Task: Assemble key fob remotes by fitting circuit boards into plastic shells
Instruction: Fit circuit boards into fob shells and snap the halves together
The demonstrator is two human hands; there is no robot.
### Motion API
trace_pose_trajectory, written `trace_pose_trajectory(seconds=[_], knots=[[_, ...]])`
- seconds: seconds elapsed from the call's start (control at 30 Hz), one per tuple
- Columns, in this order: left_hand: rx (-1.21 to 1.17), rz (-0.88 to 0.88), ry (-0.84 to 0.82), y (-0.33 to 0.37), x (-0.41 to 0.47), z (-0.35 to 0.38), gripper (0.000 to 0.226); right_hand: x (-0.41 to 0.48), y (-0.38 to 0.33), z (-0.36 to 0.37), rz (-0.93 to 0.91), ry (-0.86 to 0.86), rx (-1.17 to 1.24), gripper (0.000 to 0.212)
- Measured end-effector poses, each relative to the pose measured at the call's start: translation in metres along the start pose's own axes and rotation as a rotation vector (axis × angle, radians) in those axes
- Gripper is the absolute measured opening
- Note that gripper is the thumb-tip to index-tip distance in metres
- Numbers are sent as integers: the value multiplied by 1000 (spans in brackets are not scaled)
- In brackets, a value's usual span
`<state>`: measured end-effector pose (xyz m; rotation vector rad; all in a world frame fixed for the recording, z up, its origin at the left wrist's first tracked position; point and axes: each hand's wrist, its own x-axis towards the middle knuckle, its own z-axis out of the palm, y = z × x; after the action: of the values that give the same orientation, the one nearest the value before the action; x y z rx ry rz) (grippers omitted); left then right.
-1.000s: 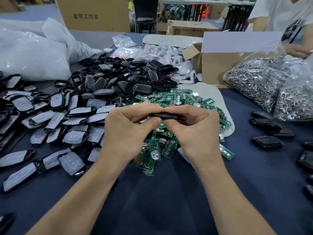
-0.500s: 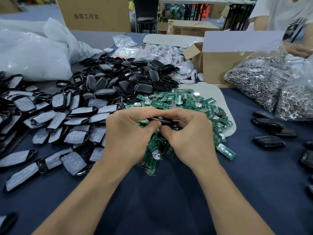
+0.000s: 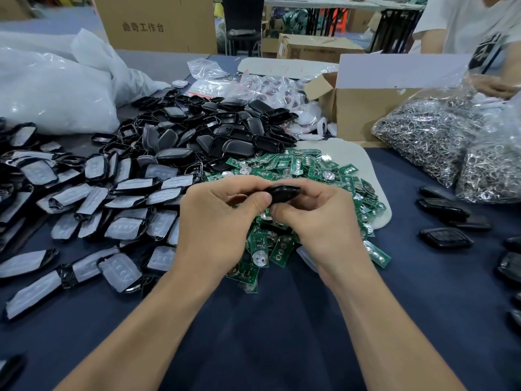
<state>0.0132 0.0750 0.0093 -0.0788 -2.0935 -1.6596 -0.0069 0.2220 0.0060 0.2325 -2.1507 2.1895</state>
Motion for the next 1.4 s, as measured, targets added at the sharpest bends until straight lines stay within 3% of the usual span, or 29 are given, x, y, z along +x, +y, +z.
trace_pose_trajectory(seconds=[0.17,0.37,0.53,0.7,0.9,1.1,1.4], knots=[[168,67,-11,-2,-3,-1,24,-1,-7,-2,-97,62,-77,25],[-67,-140,-30,-3,2,-3,28,-1,-12,-2,-33,99,150,29],[-219,-221,-205,0,4,-5,31,-2,-14,-4,-32,91,148,29],[-415,-387,-192,0,5,-7,27,-1,-15,-3,-12,61,226,31],[-500,-547,-194,-2,5,-3,43,-1,-10,-2,-30,66,36,18],[-447,-493,-189,0,5,-6,36,0,-7,-1,-50,62,-42,18],[-483,-463,-208,3,4,-6,30,1,-11,-3,-12,24,148,28]])
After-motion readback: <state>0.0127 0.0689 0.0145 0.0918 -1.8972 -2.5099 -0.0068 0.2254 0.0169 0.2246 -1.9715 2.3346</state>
